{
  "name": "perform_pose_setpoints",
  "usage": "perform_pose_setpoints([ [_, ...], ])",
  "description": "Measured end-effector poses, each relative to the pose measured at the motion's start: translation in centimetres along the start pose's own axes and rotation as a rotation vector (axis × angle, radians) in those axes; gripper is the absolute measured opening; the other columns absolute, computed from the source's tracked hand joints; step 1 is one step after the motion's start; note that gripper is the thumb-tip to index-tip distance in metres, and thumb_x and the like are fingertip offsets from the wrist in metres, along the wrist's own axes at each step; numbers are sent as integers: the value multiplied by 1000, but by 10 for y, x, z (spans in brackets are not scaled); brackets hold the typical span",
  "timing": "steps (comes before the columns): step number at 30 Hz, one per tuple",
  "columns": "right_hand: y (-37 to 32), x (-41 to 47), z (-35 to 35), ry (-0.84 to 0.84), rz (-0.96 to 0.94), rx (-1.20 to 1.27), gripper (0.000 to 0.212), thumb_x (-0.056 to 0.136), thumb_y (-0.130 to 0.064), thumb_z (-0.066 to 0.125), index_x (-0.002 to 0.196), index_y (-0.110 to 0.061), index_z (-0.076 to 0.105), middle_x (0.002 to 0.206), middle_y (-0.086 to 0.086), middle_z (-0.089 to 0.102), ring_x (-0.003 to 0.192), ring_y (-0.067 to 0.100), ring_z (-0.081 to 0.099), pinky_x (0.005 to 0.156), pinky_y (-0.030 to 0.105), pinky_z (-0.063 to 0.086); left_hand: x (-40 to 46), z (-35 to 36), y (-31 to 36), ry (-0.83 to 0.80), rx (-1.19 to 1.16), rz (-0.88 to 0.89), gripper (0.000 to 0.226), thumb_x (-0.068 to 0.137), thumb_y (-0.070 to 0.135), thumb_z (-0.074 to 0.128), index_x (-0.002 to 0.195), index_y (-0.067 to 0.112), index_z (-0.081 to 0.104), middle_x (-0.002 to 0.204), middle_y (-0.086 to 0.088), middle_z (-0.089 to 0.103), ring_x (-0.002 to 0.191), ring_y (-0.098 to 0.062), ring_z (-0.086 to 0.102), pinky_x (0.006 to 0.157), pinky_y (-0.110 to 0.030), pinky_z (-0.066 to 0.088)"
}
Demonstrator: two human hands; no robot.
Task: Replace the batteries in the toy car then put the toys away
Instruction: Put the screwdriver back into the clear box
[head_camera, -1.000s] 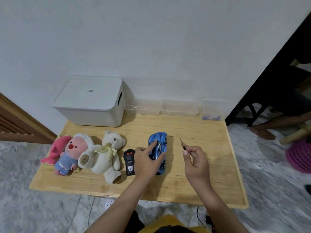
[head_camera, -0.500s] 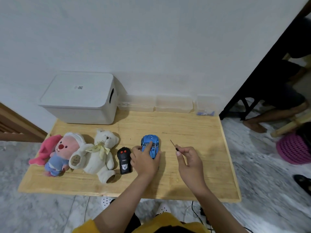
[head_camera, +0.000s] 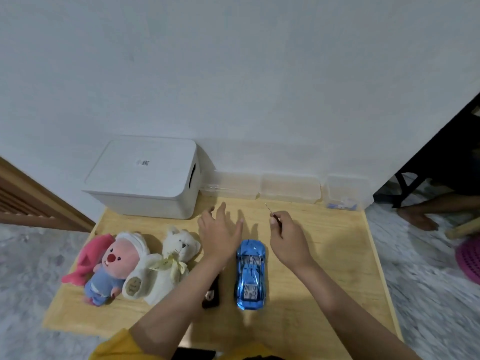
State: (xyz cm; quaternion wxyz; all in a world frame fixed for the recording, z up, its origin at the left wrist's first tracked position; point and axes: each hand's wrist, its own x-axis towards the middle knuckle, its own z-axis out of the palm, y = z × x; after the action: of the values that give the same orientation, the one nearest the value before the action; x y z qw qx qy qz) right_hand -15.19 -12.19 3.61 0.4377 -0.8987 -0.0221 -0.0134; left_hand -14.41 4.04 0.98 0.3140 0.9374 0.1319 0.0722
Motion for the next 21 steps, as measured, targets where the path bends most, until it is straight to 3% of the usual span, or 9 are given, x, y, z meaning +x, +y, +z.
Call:
perform_pose_setpoints([
  [3, -8, 38, 8, -9, -17, -106, 40, 94, -42, 47, 124, -16, 44, 60, -13, 42, 51, 3, 41, 47, 20, 24, 37, -4, -3, 32, 91, 84, 64, 83, 44, 64, 134, 11, 46, 132, -21, 40, 119, -36, 39, 96, -41, 36],
  [5, -11, 62, 14, -25, -19, -169, 55, 90, -47, 53, 132, -16, 38, 74, -10, 52, 67, 9, 51, 51, 20, 29, 61, -4, -7, 15, 145, 123, 65, 82, 43, 66, 134, 10, 45, 132, -23, 40, 119, -38, 40, 97, -44, 36],
  [7, -8, 85, 21, -51, -23, -226, 66, 87, -48, 58, 138, -15, 33, 103, 3, 63, 95, 21, 59, 64, 29, 43, 82, -2, -9, -26, 176, 119, 67, 83, 45, 65, 136, 12, 41, 136, -21, 36, 121, -37, 36, 97, -45, 38],
  [10, -3, 114, 30, -105, -9, -296, 75, 84, -45, 62, 142, -13, 28, 129, 6, 54, 119, 26, 50, 88, 39, 47, 106, 3, -9, -85, 123, 93, 70, 84, 39, 65, 141, 15, 32, 144, -17, 24, 129, -35, 24, 99, -46, 40],
  [17, 10, 152, 40, -219, -59, -474, 77, 81, -38, 68, 143, -16, 28, 127, 6, 55, 116, 26, 49, 90, 37, 43, 134, 17, -11, -125, 84, 143, 68, 86, 26, 64, 143, 12, 29, 145, -18, 19, 133, -35, 18, 109, -43, 27],
  [21, 14, 159, 42, -200, -141, -516, 68, 84, -32, 65, 141, -17, 31, 123, 6, 57, 113, 25, 51, 91, 36, 43, 133, 18, -17, -120, 22, 169, 65, 90, 34, 59, 143, 11, 30, 147, -17, 17, 135, -32, 15, 113, -45, 22],
])
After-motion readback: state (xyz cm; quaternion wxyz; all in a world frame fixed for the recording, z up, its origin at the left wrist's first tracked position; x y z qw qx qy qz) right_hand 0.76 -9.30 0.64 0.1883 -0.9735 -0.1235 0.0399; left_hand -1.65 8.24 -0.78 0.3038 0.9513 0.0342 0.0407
